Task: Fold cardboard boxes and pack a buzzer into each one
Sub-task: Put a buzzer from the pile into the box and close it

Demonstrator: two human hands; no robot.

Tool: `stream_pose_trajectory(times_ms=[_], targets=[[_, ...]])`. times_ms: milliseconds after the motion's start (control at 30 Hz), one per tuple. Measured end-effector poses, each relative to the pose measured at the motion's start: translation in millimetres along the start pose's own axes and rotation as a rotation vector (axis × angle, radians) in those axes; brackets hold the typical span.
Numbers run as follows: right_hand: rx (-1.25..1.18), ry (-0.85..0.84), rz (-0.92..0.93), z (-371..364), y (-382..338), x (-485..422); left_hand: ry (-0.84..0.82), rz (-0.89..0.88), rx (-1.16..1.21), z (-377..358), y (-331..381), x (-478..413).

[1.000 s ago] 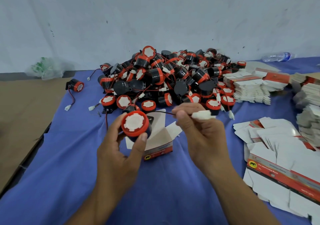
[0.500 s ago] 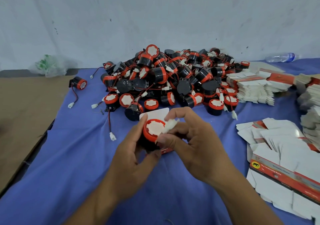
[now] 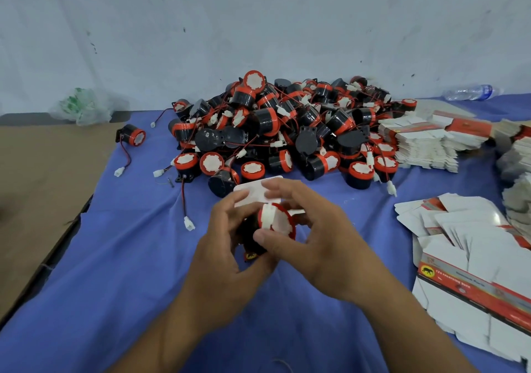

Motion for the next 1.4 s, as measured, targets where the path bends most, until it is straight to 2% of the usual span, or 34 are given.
stream_pose_trajectory(times_ms=[167,300,400,533,767,867,1000,1133,1300,1400], targets=[[0.072,0.198,0.019,11.5,10.9,-5.1,0.175,-0.053,-0.352,13.3,-8.7,-9.8],[0.017,0.262,0.013,22.3,22.7,-4.0,0.031,0.142,-0.512,14.8,-31.8,-13.4],[0.07,0.268,0.08,15.0,21.5,-4.8,0.038,0.085,-0.508,16.7,-42.1,-14.6],[0.202,0.177,0.133,1.4,18.7,-5.6,0.032,-0.02,-0.516,14.0,-43.0,-15.7],[0.421,-0.032,0.146,-11.5,23.8,-5.1,0.017,0.096,-0.322,10.8,-38.9,-12.3],[0.477,-0.109,0.161,-11.7,22.8,-5.9,-0.003,0.079,-0.313,10.0,-40.8,-12.1],[0.427,-0.202,0.1,-13.1,29.5,-5.0,-0.036,0.049,-0.309,8.6,-42.5,-9.8],[0.347,-0.182,0.045,-10.9,41.3,-4.8,-0.017,0.02,-0.358,9.5,-44.0,-9.8],[0.447,-0.226,0.137,-0.7,46.4,-1.7,-0.039,-0.041,-0.418,10.7,-43.2,-13.0],[0.407,-0.243,0.128,14.0,48.5,-0.8,-0.052,-0.048,-0.428,13.0,-43.7,-13.2]])
Point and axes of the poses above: each hand's wrist, its own x-axis away from the middle knuckle, its own z-axis out of the back of the hand, y = z × x, the point moved 1 cm from there along -x, towards the middle knuckle, and after that the axes turned 3 degrees about z, right-handed, at the moved point
